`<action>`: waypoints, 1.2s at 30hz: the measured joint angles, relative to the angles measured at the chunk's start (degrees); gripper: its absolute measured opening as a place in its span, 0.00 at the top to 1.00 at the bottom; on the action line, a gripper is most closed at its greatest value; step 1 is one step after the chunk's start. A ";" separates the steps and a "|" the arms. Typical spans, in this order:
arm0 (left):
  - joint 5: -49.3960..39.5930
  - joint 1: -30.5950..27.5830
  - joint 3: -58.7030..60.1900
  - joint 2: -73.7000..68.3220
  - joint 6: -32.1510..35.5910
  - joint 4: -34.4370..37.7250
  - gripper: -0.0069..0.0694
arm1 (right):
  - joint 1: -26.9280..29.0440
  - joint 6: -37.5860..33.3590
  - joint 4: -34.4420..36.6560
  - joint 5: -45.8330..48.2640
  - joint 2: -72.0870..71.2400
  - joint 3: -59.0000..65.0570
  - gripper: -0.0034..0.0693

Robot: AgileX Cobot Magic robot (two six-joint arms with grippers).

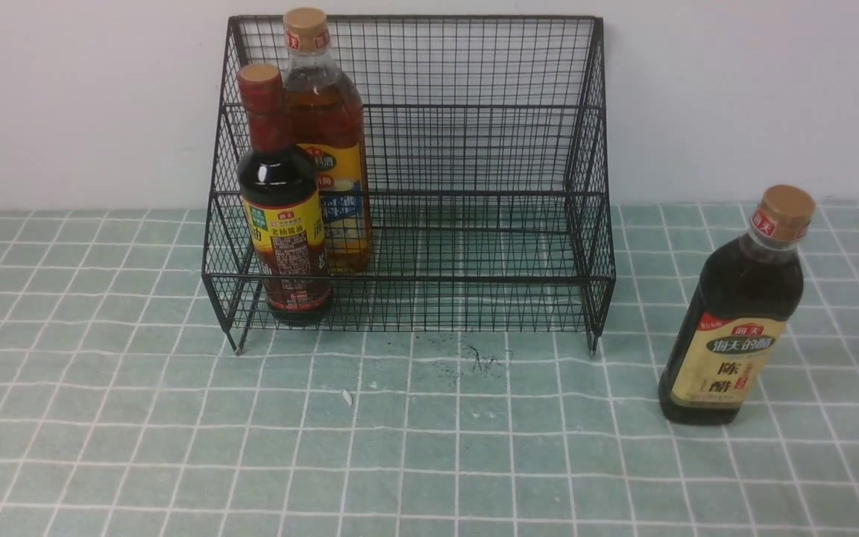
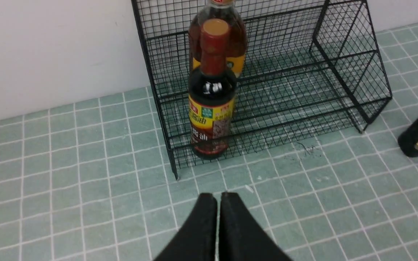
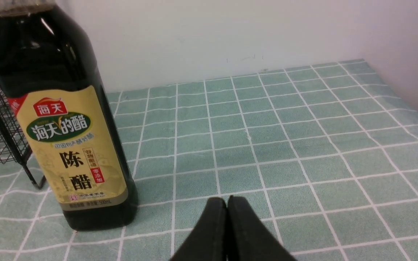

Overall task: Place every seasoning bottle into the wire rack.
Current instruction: Use the right arm to grab the condiment bottle closest to it

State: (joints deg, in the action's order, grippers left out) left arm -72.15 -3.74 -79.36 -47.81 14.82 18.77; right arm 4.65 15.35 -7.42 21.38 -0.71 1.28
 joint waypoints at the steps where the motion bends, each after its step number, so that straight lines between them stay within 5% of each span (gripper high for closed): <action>1: -0.56 0.00 2.31 3.16 0.00 -0.01 0.92 | 0.00 0.00 0.00 0.00 0.00 0.00 0.97; 12: -0.96 0.00 5.67 15.94 0.18 0.38 0.92 | 0.00 0.00 0.00 0.00 0.00 0.00 0.97; 19: 8.28 2.14 9.30 16.70 3.46 0.93 0.92 | 0.00 0.00 0.00 0.00 0.00 0.00 0.97; 26: 27.21 9.36 26.09 19.40 6.96 -0.30 0.92 | 0.00 0.00 0.00 0.00 0.00 0.00 0.97; 36: 45.07 10.00 57.01 34.39 4.51 -6.33 0.92 | 0.00 0.00 0.00 0.00 0.00 0.00 0.97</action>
State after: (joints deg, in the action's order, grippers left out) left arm -27.09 6.25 -22.35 -13.43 19.33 12.44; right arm 4.65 15.35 -7.42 21.38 -0.71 1.28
